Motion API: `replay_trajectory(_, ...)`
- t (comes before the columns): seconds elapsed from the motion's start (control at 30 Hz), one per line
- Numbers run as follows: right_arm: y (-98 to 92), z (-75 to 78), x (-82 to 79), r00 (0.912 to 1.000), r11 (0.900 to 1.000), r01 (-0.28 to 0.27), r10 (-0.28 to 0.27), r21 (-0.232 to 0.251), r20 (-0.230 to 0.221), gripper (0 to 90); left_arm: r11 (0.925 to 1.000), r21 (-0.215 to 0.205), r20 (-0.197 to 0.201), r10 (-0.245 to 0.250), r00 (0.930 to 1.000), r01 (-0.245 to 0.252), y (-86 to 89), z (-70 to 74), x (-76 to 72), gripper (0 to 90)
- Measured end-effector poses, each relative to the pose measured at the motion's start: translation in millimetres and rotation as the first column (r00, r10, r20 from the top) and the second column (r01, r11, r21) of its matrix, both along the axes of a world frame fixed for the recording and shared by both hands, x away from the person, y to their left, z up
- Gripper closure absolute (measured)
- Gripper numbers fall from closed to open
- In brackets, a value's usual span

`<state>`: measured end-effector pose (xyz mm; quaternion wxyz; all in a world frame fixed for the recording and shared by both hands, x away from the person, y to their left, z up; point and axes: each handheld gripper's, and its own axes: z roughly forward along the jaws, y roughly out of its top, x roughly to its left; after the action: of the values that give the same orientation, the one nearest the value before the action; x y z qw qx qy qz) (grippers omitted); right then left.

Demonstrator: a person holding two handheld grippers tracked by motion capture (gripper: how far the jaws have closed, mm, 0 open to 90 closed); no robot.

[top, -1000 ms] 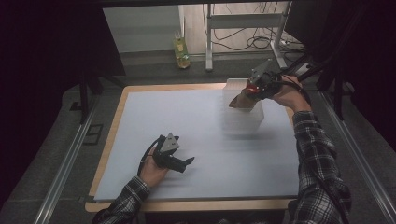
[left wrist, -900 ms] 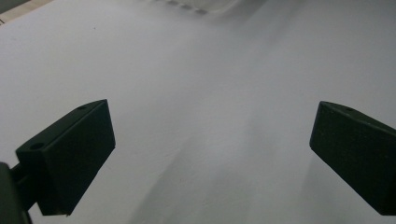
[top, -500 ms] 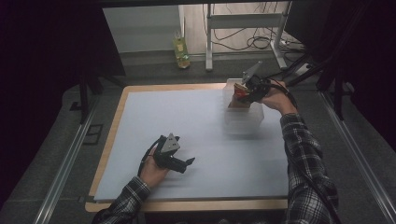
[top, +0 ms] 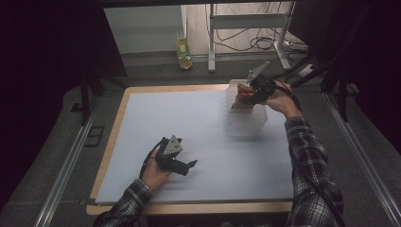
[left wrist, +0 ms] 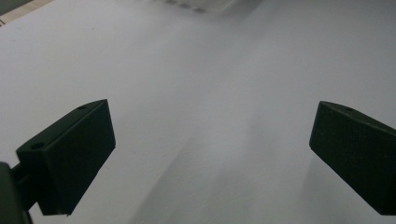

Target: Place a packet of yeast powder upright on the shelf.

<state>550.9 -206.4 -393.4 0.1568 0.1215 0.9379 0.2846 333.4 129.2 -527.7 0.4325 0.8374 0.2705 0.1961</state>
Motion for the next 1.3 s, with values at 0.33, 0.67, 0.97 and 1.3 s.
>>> replay_trajectory(0.33,3.5,8.3,-3.1,0.9966,0.996,0.082,-0.083,0.044,0.001,31.7,1.0,-0.001,0.001,0.001,1.0,-0.001,0.8,0.9,-0.2,0.4)
replay_trajectory(0.67,3.1,13.3,-8.2,0.9877,0.981,0.156,-0.154,0.115,-0.024,18.8,1.0,0.002,-0.001,-0.002,1.0,0.002,0.5,0.3,-0.2,0.5)
replay_trajectory(0.97,2.3,17.2,-16.0,0.9775,0.965,0.211,-0.21,0.153,-0.021,13.0,1.0,0.0,0.0,-0.004,1.0,0.004,-0.8,0.2,-0.9,0.4)
replay_trajectory(1.3,1.7,24.0,-24.8,0.9716,0.957,0.235,-0.236,0.171,-0.015,10.8,1.0,-0.005,0.002,-0.004,1.0,0.004,-1.3,0.4,-1.4,0.4)
